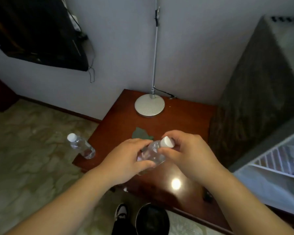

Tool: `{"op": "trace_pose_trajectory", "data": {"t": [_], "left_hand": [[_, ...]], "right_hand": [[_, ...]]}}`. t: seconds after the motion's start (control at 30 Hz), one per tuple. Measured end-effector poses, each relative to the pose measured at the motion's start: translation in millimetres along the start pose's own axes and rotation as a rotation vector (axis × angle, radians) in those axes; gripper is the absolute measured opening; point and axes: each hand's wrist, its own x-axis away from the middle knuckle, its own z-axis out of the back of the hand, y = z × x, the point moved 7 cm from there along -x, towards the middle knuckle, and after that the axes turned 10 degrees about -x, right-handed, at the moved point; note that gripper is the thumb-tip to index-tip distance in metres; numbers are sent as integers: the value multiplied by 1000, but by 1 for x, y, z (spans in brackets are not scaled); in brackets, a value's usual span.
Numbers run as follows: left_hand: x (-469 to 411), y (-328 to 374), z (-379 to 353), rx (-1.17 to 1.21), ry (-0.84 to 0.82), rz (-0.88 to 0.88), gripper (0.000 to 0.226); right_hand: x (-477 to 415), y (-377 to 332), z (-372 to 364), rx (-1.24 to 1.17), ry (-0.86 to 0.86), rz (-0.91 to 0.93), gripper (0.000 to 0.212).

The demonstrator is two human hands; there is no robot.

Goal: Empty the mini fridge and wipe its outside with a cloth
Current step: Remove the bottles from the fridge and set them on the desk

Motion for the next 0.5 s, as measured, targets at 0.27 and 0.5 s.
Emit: {"op": "trace_pose_trajectory", "data": {"t": [0.27,0.5], "left_hand": [[-44,-166,90,-13,-10,30,46],[-72,-283,116,132,-105,66,37]], "right_hand": [[-137,-79,-111,105,-9,-9,21],[-230,-111,-199,221,-103,-82,30]]}}
